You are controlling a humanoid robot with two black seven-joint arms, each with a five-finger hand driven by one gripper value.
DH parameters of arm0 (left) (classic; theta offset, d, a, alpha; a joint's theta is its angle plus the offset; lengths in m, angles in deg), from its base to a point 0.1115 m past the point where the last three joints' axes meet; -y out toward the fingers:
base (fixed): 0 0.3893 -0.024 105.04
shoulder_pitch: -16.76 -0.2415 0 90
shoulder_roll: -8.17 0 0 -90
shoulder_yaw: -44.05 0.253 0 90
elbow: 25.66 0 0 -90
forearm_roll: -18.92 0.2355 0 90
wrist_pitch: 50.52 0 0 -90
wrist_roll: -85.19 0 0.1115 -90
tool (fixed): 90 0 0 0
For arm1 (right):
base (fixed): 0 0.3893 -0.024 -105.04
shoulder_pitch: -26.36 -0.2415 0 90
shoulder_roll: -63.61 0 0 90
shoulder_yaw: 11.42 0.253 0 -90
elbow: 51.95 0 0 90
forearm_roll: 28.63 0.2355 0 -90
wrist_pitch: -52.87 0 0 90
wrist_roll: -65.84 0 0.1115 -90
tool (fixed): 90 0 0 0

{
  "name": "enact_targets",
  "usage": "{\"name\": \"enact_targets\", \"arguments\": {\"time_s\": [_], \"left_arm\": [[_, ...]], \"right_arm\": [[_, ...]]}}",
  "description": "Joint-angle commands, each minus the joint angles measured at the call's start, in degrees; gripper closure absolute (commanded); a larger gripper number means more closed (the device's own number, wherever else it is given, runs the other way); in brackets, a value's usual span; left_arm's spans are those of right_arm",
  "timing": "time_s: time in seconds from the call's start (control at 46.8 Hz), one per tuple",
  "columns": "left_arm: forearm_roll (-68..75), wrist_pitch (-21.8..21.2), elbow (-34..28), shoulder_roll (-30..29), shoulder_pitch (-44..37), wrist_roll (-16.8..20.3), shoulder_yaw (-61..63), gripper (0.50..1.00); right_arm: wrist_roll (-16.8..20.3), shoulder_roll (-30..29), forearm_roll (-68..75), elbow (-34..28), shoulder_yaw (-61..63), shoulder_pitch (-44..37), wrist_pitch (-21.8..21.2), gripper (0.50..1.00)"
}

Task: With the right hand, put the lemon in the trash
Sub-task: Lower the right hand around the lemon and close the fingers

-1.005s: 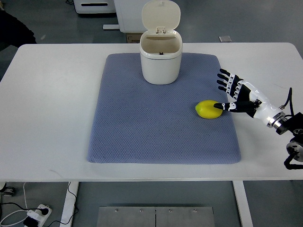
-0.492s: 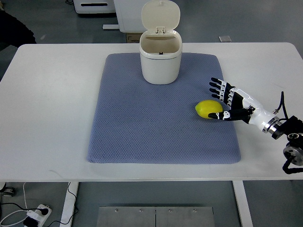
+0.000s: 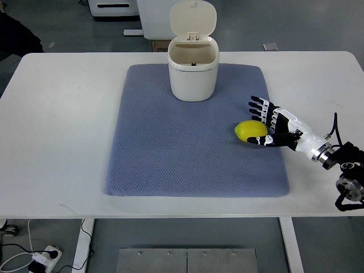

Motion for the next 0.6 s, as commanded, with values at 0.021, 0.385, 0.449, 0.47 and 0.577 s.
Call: {"name": "enact_targets", "arguments": {"time_s": [0.021, 0.385, 0.449, 0.47, 0.577], "left_arm": [[0.0, 0.01, 0.0, 0.0, 0.0, 0.0, 0.0, 0.5], [0.0, 0.01, 0.0, 0.0, 0.0, 0.0, 0.0, 0.5], [0.0, 0.01, 0.0, 0.0, 0.0, 0.0, 0.0, 0.5], [0.0, 0.01, 0.0, 0.0, 0.0, 0.0, 0.0, 0.5], [0.0, 0.01, 0.0, 0.0, 0.0, 0.0, 0.0, 0.5]], "right_arm": [[0.01, -0.31, -0.09, 0.01, -0.02, 0.0, 0.0, 0.559], [0.01, -2.07, -0.09, 2.03, -3.54, 0.0, 2.46, 0.584], [0.01, -2.24, -0.09, 2.03, -3.62, 0.0, 2.46, 0.599], [0.01, -2.24, -0.09, 2.03, -3.62, 0.0, 2.46, 0.605], [0.01, -2.24, 0.0, 2.03, -3.54, -0.17, 2.46, 0.663]]}}
